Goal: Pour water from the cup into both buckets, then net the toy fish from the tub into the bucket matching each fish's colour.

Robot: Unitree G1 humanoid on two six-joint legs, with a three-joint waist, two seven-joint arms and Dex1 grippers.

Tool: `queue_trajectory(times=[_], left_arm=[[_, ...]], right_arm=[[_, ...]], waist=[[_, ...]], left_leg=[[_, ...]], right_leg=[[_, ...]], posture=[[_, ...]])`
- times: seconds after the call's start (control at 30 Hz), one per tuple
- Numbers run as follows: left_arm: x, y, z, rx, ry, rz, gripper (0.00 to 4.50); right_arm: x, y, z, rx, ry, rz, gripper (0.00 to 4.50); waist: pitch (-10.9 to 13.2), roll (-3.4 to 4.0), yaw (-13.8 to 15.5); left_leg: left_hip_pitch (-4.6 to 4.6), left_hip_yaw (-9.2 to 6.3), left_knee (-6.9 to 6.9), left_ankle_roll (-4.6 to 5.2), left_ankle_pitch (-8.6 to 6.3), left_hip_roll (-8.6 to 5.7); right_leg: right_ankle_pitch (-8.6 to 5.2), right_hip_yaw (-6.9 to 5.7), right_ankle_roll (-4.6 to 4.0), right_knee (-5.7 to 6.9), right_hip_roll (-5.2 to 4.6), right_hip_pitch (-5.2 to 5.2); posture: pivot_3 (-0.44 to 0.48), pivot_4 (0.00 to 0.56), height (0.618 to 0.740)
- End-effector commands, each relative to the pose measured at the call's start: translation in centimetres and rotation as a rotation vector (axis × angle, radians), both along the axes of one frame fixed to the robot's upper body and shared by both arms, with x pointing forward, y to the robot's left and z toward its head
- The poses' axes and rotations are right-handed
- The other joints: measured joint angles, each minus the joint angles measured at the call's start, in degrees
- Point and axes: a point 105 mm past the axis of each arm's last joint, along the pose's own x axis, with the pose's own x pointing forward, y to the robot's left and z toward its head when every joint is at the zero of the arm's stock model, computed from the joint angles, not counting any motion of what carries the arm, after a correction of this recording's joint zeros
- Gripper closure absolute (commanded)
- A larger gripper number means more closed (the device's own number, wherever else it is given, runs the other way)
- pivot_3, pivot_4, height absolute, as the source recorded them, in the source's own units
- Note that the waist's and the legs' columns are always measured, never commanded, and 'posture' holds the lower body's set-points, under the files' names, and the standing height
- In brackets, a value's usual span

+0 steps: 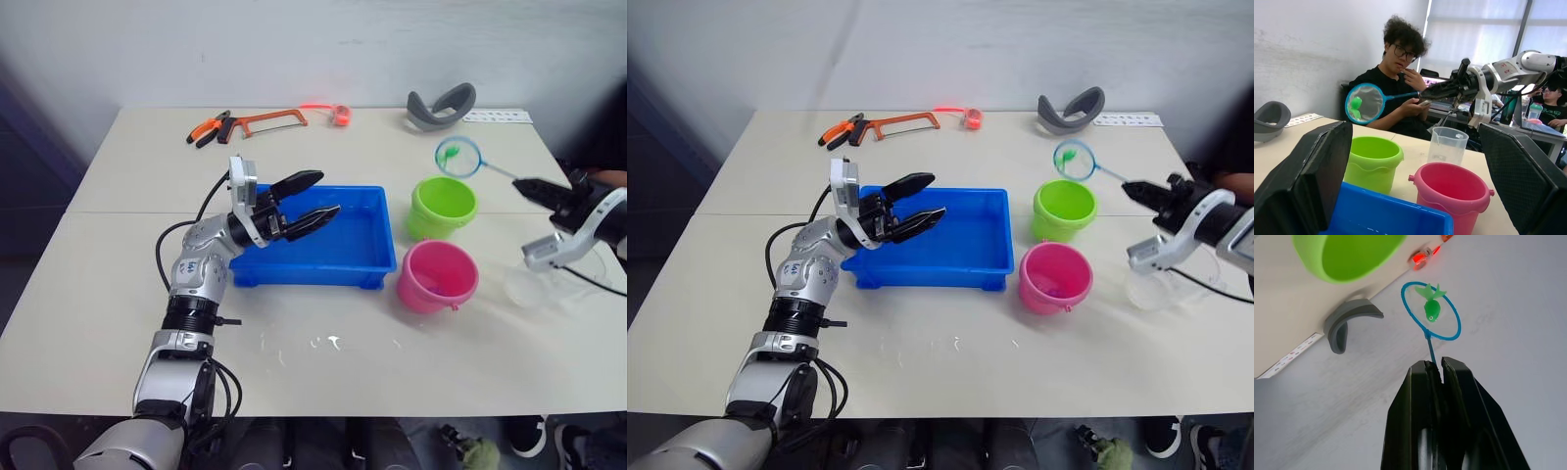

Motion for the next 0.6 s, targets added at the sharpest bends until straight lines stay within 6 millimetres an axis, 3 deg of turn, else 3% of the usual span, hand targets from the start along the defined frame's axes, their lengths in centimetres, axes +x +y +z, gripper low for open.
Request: queue_trajectory(times=[0.03, 0.13, 0.17, 0.2, 0.33, 0.4, 0.5, 0.6], left_arm=[[0.1, 0.3, 0.7, -0.020, -0.029, 0.022, 0.06], [0.1, 0.3, 0.5, -0.020, -0.025, 0.025, 0.06], [0.1, 0.2, 0.4, -0.018, -0.023, 0.023, 0.06], [0.1, 0.1, 0.4, -0.017, -0.023, 0.021, 0.06], [0.1, 0.3, 0.7, -0.021, -0.032, 0.027, 0.06], [0.2, 0.4, 0.7, -0.023, -0.032, 0.035, 0.06], [0.2, 0.3, 0.5, -0.022, -0.028, 0.034, 0.06], [0.2, 0.3, 0.5, -0.023, -0.029, 0.031, 0.06]], right_arm=[[-0.5, 0.3, 5.7, 0.051, -0.191, 0.025, 4.50], [-0.3, -0.5, 0.9, 0.042, -0.018, -0.034, 4.50], [-0.3, -0.3, 0.1, 0.045, -0.002, -0.024, 4.50], [-0.3, 0.1, 0.7, 0.042, -0.038, -0.010, 4.50], [-0.6, 0.9, 6.1, 0.104, -0.244, 0.038, 4.50], [-0.3, 0.0, 4.3, 0.100, -0.174, -0.014, 4.50], [-0.3, -1.9, -0.7, 0.090, 0.009, -0.117, 4.50], [-0.5, -2.5, -0.6, 0.091, -0.044, -0.114, 4.50]], waist=[[0.0, 0.04, -0.1], [0.0, -0.01, -0.2], [-0.1, -0.06, -0.3], [-0.1, -0.06, -0.2], [0.0, 0.16, -0.2], [0.0, 0.16, -0.3], [-0.1, 0.02, -0.1], [-0.1, 0.03, 0.4]], left_leg=[[0.00, 0.02, 0.00, 0.00, 0.00, 0.00], [0.03, -0.01, 0.00, -0.01, 0.01, 0.06], [0.05, -0.02, -0.01, -0.01, 0.01, 0.09], [0.06, -0.05, 0.00, -0.02, 0.01, 0.10], [0.04, 0.04, 0.00, 0.00, 0.02, 0.00], [0.05, 0.04, -0.01, -0.01, 0.02, 0.06], [0.06, -0.03, -0.01, -0.02, 0.02, 0.10], [0.05, -0.08, 0.01, 0.00, 0.02, 0.03]], right_leg=[[0.00, -0.02, 0.00, 0.01, 0.00, -0.02], [0.00, -0.02, 0.00, 0.02, 0.06, 0.00], [0.00, -0.01, 0.00, 0.00, 0.08, 0.05], [0.00, -0.02, 0.00, -0.01, 0.10, 0.09], [0.00, -0.02, 0.00, 0.05, 0.02, -0.01], [0.00, -0.03, 0.00, 0.06, 0.07, -0.02], [0.00, -0.01, -0.01, -0.01, 0.10, 0.07], [0.00, -0.04, 0.00, -0.05, 0.02, 0.12]], posture=[[0.000, 0.150, 0.740], [0.000, 0.150, 0.740], [0.000, 0.150, 0.740], [0.000, 0.150, 0.740], [0.000, 0.150, 0.740], [0.000, 0.150, 0.740], [0.000, 0.150, 0.740], [0.000, 0.150, 0.740]])
